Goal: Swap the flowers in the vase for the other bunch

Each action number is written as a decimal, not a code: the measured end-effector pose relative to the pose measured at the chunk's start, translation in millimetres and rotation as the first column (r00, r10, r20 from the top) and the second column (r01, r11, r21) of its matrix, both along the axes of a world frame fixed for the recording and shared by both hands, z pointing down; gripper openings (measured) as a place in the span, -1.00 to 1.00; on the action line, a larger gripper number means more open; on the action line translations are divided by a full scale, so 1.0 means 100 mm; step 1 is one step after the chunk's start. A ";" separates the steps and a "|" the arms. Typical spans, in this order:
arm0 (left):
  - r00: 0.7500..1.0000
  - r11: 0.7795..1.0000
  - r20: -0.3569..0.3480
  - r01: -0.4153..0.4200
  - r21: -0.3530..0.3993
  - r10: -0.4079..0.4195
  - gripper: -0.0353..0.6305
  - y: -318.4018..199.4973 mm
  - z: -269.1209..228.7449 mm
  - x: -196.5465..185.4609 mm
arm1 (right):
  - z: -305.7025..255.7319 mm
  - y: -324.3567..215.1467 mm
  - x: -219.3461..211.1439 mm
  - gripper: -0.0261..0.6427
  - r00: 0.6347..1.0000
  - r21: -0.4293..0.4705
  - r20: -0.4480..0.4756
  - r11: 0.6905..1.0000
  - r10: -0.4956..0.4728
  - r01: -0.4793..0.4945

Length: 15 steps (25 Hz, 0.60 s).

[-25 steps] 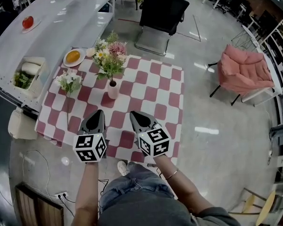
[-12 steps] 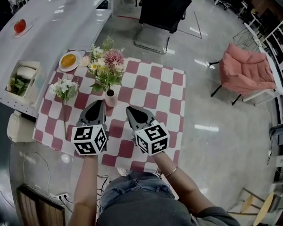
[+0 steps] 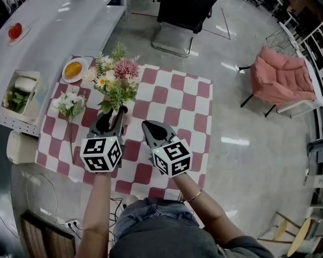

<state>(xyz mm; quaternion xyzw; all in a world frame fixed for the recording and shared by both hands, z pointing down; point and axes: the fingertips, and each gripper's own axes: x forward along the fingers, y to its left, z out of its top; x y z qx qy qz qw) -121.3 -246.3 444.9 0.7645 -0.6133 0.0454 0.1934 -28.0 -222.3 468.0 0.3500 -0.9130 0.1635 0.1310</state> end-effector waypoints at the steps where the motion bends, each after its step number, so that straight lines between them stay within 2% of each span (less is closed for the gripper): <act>1: 1.000 1.000 0.000 -0.004 -0.002 0.004 -0.40 -0.02 0.01 0.01 | 0.01 -0.01 0.00 -0.89 1.000 -0.003 0.000 1.000 0.000 0.000; 5: 1.000 1.000 0.008 -0.016 -0.008 0.016 -0.33 -0.13 0.02 0.05 | 0.06 -0.04 0.00 -0.89 1.000 -0.013 -0.003 1.000 -0.001 0.001; 15: 1.000 1.000 0.016 0.000 -0.022 0.001 -0.37 -0.32 0.07 0.05 | 0.13 -0.06 0.03 -0.89 1.000 -0.033 -0.002 0.999 0.002 -0.002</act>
